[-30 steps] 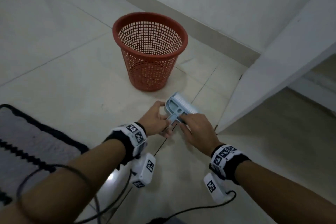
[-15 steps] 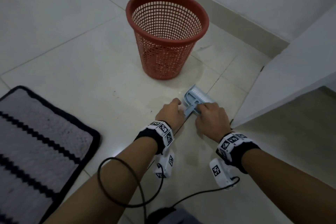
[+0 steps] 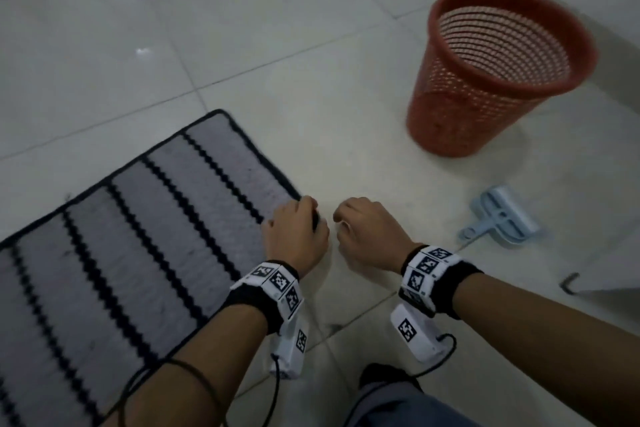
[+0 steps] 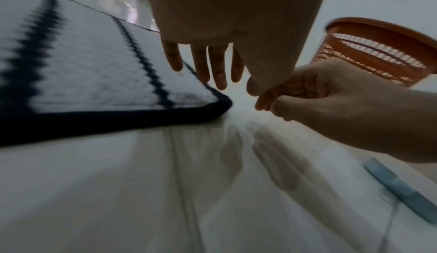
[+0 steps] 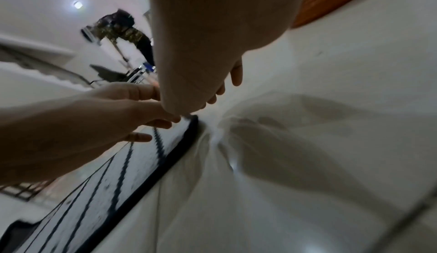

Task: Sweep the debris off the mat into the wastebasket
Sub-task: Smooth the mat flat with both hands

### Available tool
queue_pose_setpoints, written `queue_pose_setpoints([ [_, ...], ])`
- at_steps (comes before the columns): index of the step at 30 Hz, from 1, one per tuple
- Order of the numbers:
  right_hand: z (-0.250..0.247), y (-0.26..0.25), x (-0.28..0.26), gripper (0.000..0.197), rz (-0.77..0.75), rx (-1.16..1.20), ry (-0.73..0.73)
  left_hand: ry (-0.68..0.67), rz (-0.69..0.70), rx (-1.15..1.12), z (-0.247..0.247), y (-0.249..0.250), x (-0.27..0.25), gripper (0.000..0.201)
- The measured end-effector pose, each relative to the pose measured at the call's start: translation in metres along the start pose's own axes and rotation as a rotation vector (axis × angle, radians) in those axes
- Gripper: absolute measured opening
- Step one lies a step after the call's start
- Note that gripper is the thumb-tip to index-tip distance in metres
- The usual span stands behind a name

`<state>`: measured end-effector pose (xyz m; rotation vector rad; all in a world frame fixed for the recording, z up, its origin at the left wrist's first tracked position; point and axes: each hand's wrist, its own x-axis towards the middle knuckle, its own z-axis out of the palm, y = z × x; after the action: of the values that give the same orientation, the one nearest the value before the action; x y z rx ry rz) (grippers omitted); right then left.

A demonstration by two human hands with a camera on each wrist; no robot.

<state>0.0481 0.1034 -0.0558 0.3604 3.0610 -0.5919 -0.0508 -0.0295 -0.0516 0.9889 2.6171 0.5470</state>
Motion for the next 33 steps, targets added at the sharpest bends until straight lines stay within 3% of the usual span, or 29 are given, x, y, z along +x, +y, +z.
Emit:
queue_pose_setpoints([
  [3,0.026,-0.042,0.027,0.027,-0.195,-0.007,-0.091,0.1,-0.253,0.053,-0.012,-0.058,-0.034,0.049],
  [6,0.049,-0.082,0.052,0.033,-0.368,-0.074,-0.154,0.077,-0.623,0.038,-0.025,-0.114,-0.069,0.087],
  [11,0.083,-0.134,0.081,0.069,-0.402,-0.186,-0.333,-0.04,-1.004,-0.091,-0.048,-0.178,-0.109,0.148],
  [14,0.101,-0.148,0.089,0.08,-0.391,-0.197,-0.3,-0.089,-1.018,-0.088,-0.054,-0.2,-0.117,0.158],
  [22,0.132,-0.188,0.111,0.085,-0.401,-0.15,-0.201,-0.146,-0.906,0.004,-0.086,-0.26,-0.112,0.156],
  [33,0.157,-0.277,0.198,0.062,-0.784,-0.302,-0.309,-0.164,-0.884,0.09,-0.135,-0.351,-0.102,0.155],
])
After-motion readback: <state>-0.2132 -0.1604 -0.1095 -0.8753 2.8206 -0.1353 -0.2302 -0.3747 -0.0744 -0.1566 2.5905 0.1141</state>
